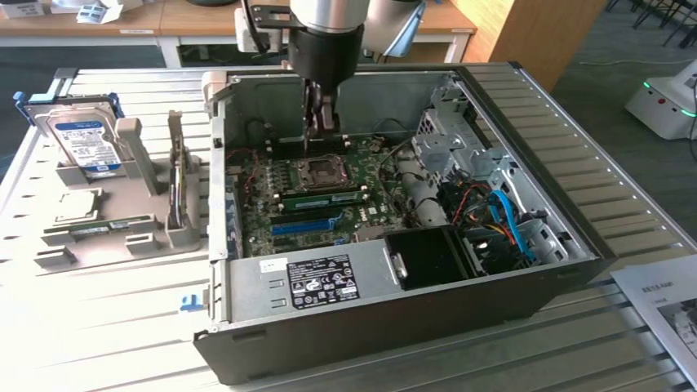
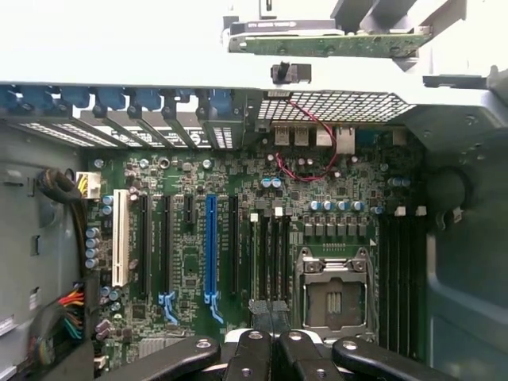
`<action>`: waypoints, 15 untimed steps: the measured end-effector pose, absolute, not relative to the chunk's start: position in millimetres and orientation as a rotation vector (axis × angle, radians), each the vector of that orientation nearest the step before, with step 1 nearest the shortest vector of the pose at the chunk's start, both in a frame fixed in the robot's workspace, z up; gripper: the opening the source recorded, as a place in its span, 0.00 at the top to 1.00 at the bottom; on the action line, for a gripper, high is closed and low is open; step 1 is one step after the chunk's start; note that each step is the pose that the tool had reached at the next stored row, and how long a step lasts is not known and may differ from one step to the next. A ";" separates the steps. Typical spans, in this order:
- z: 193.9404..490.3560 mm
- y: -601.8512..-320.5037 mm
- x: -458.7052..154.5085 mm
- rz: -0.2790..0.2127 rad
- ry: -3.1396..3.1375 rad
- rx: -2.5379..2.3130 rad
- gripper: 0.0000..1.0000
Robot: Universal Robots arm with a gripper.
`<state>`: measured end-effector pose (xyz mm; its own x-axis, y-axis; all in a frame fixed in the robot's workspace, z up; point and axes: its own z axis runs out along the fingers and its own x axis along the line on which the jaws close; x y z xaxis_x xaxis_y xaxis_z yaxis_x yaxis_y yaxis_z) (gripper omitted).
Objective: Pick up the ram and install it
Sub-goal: 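Press down the ram until it locks into place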
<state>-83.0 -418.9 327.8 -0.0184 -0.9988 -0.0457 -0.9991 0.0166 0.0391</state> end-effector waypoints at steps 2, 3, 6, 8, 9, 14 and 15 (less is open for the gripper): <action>330.6 -418.9 -83.0 0.094 2.236 -2.197 0.90; 331.7 -418.9 -83.0 0.094 2.236 -2.197 0.90; 332.9 -418.9 -83.0 0.094 2.236 -2.197 0.90; 333.0 -418.9 -83.0 0.094 2.236 -2.197 0.90; 333.0 -418.9 -83.0 0.094 2.236 -2.197 0.90; 333.2 -418.9 -80.7 0.094 2.236 -2.197 0.90; 333.1 -418.9 -79.4 0.094 2.236 -2.197 0.90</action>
<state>-79.4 -418.9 333.1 -0.0184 -0.9988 -0.0456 -0.9991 0.0166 0.0392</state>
